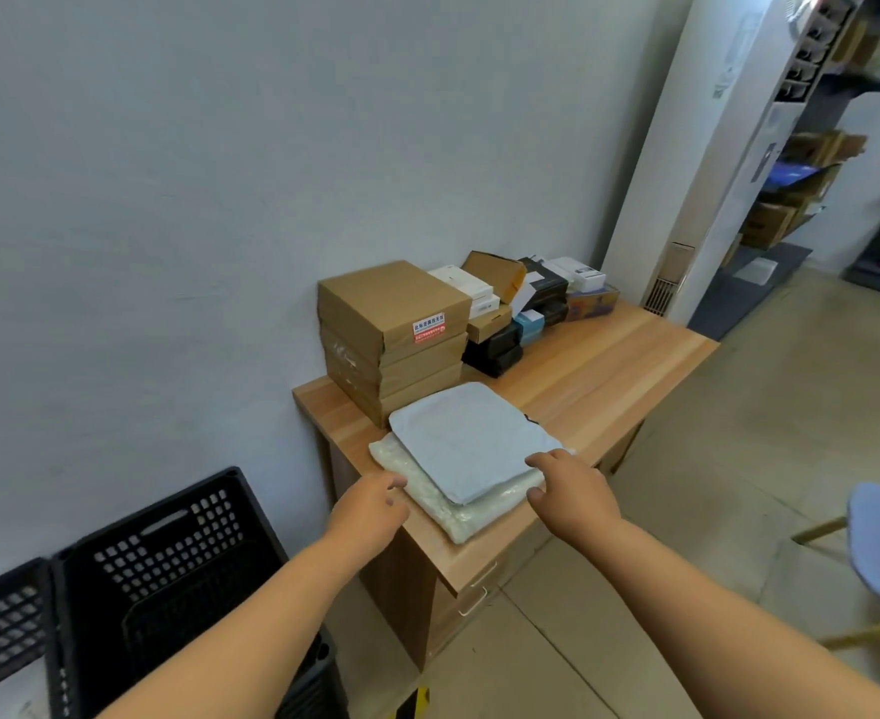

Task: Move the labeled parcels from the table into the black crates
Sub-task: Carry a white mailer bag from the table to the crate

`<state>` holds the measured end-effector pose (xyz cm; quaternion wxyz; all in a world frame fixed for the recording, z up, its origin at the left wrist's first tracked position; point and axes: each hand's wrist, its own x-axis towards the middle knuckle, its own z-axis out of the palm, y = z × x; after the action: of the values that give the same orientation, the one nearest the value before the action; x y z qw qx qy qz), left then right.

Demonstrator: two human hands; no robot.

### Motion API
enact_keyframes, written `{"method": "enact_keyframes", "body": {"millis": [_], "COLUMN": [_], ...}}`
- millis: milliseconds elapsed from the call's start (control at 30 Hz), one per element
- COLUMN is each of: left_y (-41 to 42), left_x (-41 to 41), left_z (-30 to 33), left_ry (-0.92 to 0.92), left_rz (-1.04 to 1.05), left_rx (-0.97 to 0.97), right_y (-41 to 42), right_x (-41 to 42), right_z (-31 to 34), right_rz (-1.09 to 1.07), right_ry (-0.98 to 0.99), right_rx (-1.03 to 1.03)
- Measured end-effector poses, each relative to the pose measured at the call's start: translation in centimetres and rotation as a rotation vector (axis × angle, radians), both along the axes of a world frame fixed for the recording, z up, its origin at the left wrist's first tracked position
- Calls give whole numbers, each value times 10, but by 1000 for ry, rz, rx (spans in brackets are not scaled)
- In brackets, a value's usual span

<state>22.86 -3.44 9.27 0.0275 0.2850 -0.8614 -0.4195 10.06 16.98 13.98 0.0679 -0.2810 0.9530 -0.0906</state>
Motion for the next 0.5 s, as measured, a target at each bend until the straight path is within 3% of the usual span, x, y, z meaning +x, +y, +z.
{"method": "enact_keyframes", "body": {"millis": [500], "left_y": [-11], "left_x": [-163], "left_z": [-63], "left_ry": [-135], "left_rz": [106], "left_rx": [148], "right_y": [-6], "right_x": [-188], "right_z": [-28], "right_rz": [-25], "right_ry": [-169], "right_rx": [93]}}
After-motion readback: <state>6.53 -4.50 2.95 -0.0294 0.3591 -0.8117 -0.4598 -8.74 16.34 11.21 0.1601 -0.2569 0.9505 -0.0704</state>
